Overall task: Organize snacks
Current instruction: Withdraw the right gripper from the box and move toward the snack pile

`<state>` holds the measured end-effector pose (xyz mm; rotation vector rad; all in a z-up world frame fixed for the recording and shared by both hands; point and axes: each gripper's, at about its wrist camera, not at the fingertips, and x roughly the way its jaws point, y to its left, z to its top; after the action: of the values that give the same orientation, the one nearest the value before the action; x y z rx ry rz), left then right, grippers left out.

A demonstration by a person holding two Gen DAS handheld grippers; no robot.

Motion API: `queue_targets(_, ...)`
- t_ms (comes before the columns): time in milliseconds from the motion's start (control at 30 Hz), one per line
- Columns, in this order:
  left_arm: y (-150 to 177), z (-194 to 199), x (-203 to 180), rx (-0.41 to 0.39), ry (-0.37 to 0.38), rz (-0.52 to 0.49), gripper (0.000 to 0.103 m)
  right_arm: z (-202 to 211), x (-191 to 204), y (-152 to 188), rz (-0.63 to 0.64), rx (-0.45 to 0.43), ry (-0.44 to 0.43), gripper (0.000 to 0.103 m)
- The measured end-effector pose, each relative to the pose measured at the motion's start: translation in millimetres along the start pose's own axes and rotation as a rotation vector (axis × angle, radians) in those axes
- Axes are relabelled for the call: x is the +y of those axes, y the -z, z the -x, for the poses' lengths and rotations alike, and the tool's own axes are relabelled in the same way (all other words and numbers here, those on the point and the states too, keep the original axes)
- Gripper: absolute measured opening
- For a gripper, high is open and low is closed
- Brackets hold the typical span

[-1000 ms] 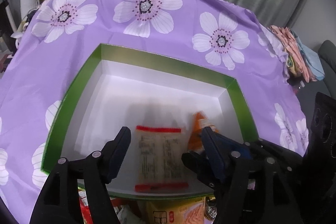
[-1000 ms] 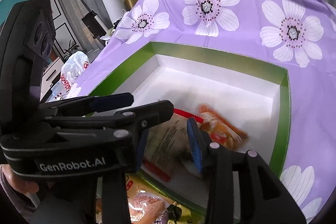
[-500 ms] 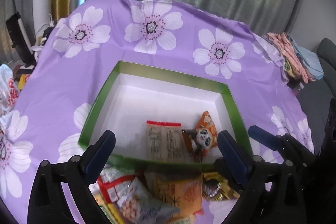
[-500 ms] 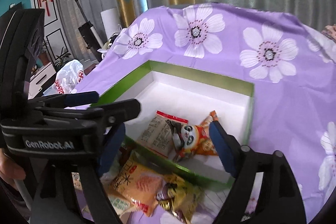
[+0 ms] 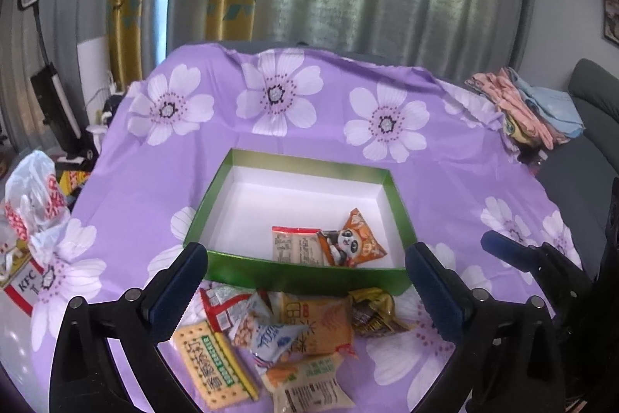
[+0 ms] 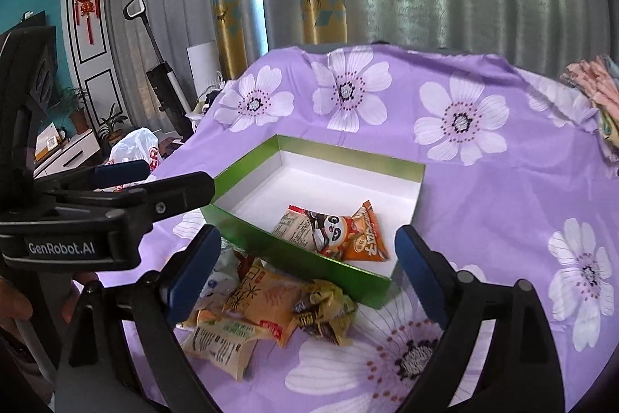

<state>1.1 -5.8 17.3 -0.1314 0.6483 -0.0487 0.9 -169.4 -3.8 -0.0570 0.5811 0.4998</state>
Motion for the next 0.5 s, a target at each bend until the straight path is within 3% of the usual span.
queue_targets(500, 33, 38, -13, 0.001, -0.022, 0.006, 0.102, 35, -1, 34, -0.044, 0.021, -0.006, 0.092)
